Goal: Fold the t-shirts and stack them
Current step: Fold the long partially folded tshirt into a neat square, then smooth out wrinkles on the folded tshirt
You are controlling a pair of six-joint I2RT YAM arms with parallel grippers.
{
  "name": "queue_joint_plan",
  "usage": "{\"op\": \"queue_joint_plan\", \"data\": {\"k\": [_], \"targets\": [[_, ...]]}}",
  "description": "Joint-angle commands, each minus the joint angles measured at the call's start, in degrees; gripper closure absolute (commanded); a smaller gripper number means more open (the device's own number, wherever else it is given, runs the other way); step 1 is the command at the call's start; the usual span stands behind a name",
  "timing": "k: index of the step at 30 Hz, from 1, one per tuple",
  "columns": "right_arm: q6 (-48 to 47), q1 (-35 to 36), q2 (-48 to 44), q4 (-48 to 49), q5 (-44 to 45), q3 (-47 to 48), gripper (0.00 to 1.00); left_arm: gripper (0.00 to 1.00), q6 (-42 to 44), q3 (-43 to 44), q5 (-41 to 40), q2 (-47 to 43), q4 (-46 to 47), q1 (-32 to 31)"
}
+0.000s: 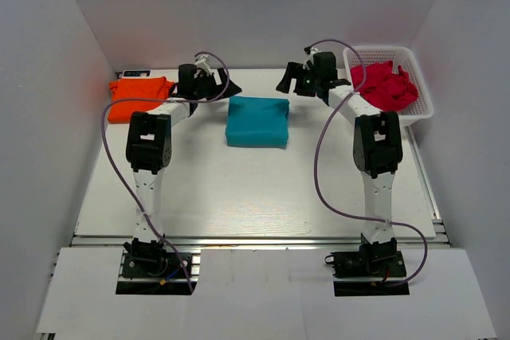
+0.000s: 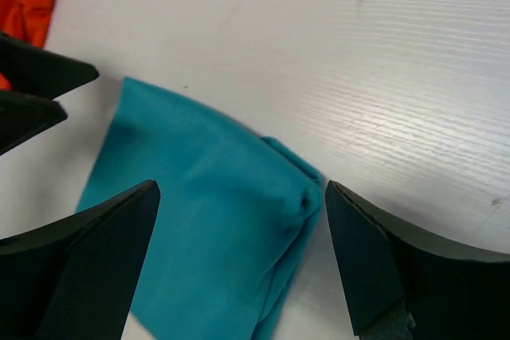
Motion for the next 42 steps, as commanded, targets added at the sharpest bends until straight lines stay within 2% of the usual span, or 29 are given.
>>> {"op": "queue_joint_plan", "data": {"k": [1,3,6,14,19,22,26,30,34,37,42], "targets": [[-1.1,0.9,-7.7,1.1,-6.6,-3.2,0.10,0.00,1.5,-2.6,-1.1,-9.6,1.9,-1.1],[0.9,1.2,-7.9,2.2,-11.5,-6.1,0.10,0.00,0.6,-4.5,1.6,-10.2,4.4,-1.9],[3.5,1.7,-6.0,4.0,-15.2,-4.9,0.10,0.00,-2.4,-5.0,3.9,-9.0,7.2,-2.4],[10.6,0.4,2.7,11.5,-15.7,-0.9,0.10,0.00,-5.4,6.0,7.7,4.7,6.5,-2.4],[15.4,-1.7,9.5,11.4,-14.6,1.1,0.10,0.00,-5.4,6.2,5.2,8.1,4.5,-2.4],[19.0,-3.3,12.8,12.6,-17.2,1.3,0.10,0.00,-5.4,6.5,4.6,10.3,3.4,-2.4],[18.5,-3.7,14.0,13.3,-20.3,2.1,0.10,0.00,-5.4,7.0,4.6,11.4,2.9,-1.8],[15.0,-3.5,13.2,10.7,-23.1,6.1,0.10,0.00,-5.4,10.4,5.6,11.4,2.2,-1.2],[8.9,-2.9,8.9,5.5,-21.9,8.0,0.10,0.00,-4.4,12.8,4.8,5.8,1.7,-1.2],[6.2,-2.7,3.1,5.4,-20.9,3.4,0.10,0.00,-2.2,11.3,-0.3,1.3,1.1,-1.8],[4.6,-1.4,-7.1,5.9,-19.5,-3.6,0.10,0.00,4.6,9.9,-5.4,-7.3,-8.5,-2.8]]}}
